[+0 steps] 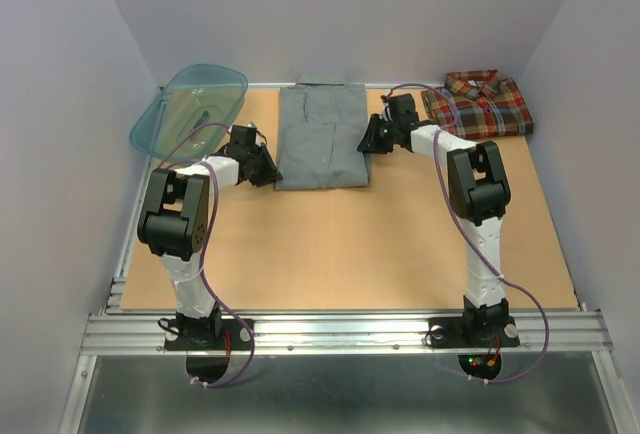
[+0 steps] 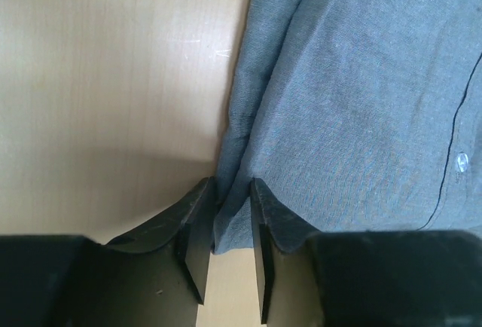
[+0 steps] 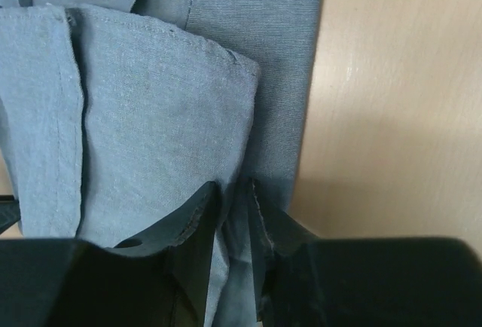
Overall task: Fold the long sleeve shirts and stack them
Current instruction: Fold the shirt
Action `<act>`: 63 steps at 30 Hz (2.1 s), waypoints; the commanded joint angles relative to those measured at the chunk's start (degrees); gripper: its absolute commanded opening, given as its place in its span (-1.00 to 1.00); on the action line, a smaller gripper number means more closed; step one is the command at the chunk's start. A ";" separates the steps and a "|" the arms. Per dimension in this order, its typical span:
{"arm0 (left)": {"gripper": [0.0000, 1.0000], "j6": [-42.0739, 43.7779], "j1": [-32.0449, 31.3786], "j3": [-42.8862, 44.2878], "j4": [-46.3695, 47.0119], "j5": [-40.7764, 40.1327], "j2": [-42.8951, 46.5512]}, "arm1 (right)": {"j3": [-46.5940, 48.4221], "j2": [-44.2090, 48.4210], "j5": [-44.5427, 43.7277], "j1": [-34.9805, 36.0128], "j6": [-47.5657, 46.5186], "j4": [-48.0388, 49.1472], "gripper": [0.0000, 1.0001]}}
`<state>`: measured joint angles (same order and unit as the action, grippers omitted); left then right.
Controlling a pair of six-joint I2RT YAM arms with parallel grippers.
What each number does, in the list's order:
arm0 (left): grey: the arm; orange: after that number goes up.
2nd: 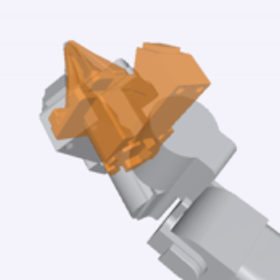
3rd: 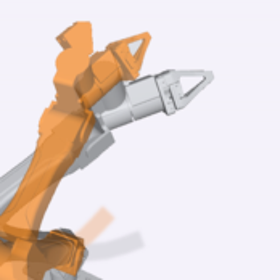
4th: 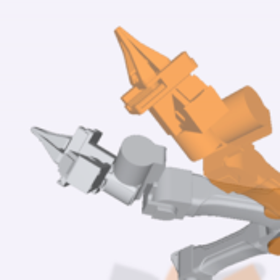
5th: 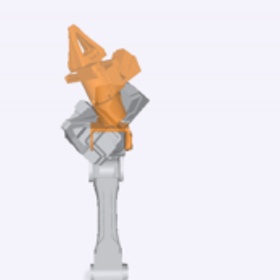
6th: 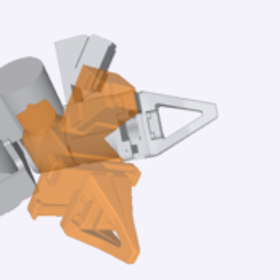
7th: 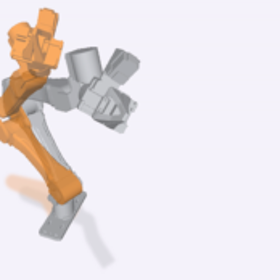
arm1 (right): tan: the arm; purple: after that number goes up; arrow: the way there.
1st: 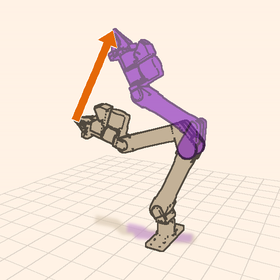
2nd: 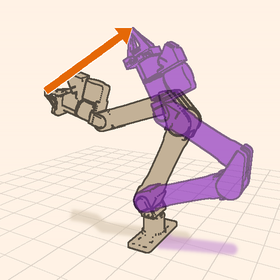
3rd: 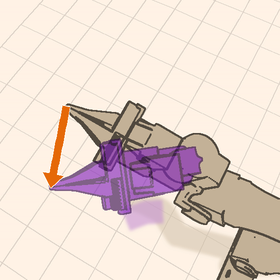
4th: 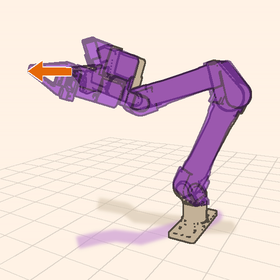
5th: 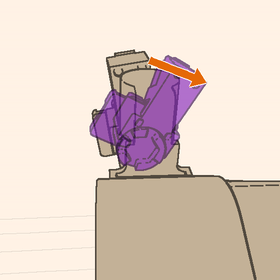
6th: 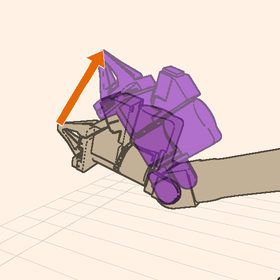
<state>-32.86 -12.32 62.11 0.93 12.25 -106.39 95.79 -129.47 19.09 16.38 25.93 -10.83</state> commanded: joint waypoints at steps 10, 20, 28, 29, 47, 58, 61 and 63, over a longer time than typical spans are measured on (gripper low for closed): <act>-0.70 2.10 -0.43 0.12 -4.62 -2.76 -2.16 | 1.86 1.94 -2.48 -1.96 -3.34 2.22 -0.98; -0.68 2.98 -1.57 0.73 -7.25 -3.99 0.48 | 1.59 2.55 -4.15 -2.67 -3.87 2.22 -0.85; 0.08 2.98 -1.75 3.89 -9.89 -2.85 4.17 | 3.62 6.76 -0.29 -2.50 -2.21 2.13 0.21; 0.20 2.98 -1.75 5.12 -10.59 -2.76 5.65 | 3.01 8.34 1.72 -2.50 -1.16 2.13 0.27; -0.24 -3.52 -6.76 9.09 0.63 5.14 5.15 | -18.43 15.41 19.57 5.41 30.73 39.46 0.56; -0.43 -5.37 -6.58 5.75 5.57 5.15 -5.05 | -27.21 4.06 20.46 6.29 28.82 47.21 0.56; -0.47 -7.21 -5.97 2.68 7.24 5.59 -5.76 | -31.18 3.09 19.58 4.72 29.35 50.02 0.56; -0.50 -7.48 -5.53 0.75 7.86 5.77 -5.67 | -34.78 2.91 19.40 2.61 28.65 51.43 0.56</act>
<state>-39.20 -18.55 66.35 7.55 17.93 -112.49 66.32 -125.16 38.72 21.52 55.53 37.43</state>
